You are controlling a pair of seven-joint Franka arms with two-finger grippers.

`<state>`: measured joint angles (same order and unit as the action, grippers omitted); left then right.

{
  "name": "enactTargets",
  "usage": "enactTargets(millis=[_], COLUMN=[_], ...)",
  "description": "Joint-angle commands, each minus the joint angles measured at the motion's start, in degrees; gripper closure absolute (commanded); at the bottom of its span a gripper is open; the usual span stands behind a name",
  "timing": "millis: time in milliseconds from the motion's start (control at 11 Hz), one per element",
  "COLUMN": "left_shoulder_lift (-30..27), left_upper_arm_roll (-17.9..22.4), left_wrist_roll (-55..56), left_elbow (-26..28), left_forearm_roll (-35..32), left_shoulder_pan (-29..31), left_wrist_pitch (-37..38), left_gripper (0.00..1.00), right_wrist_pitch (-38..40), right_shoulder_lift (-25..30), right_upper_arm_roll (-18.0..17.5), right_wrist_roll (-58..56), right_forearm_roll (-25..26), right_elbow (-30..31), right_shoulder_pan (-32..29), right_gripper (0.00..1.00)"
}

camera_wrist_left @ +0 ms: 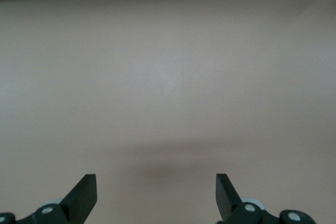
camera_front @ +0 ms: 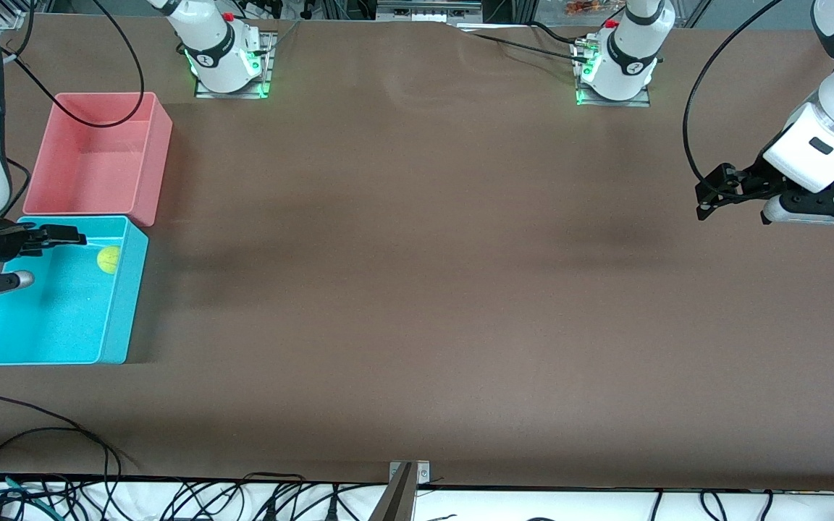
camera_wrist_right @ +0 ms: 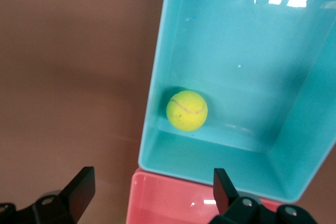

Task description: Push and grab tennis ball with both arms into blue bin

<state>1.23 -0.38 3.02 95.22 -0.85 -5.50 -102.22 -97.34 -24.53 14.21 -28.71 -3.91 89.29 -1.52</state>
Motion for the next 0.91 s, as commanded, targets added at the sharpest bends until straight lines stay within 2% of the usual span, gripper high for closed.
enactTargets(millis=[0, 273, 455, 545, 818], left_shoulder_lift=[0.9, 0.9, 0.9, 0.9, 0.9], left_upper_arm_roll=[-0.3, -0.2, -0.2, -0.2, -0.2], left_wrist_roll=[-0.8, -0.8, -0.5, -0.6, -0.7], left_elbow=[-1.9, -1.9, -1.9, -1.9, -1.9], left_forearm_roll=[-1.4, -1.4, -1.4, -1.4, -1.4], left_shoulder_pan=[0.3, 0.4, 0.3, 0.4, 0.4], left_wrist_pitch=[0.7, 0.7, 0.7, 0.7, 0.7], left_gripper=[0.00, 0.00, 0.00, 0.00, 0.00], right_wrist_pitch=[3.5, 4.0, 4.3, 4.5, 8.6], right_shoulder_lift=[4.5, 6.9, 8.7, 9.7, 13.9], right_upper_arm_roll=[-0.1, -0.3, 0.0, 0.4, 0.3], right_wrist_roll=[12.1, 22.3, 23.0, 22.9, 22.9], right_forearm_roll=[5.9, 6.0, 5.5, 5.2, 4.4], right_elbow=[-1.3, -1.4, -1.8, -4.1, -6.4], right_shoulder_pan=[6.1, 10.7, 12.3, 12.3, 12.2], right_gripper=[0.00, 0.00, 0.00, 0.00, 0.00])
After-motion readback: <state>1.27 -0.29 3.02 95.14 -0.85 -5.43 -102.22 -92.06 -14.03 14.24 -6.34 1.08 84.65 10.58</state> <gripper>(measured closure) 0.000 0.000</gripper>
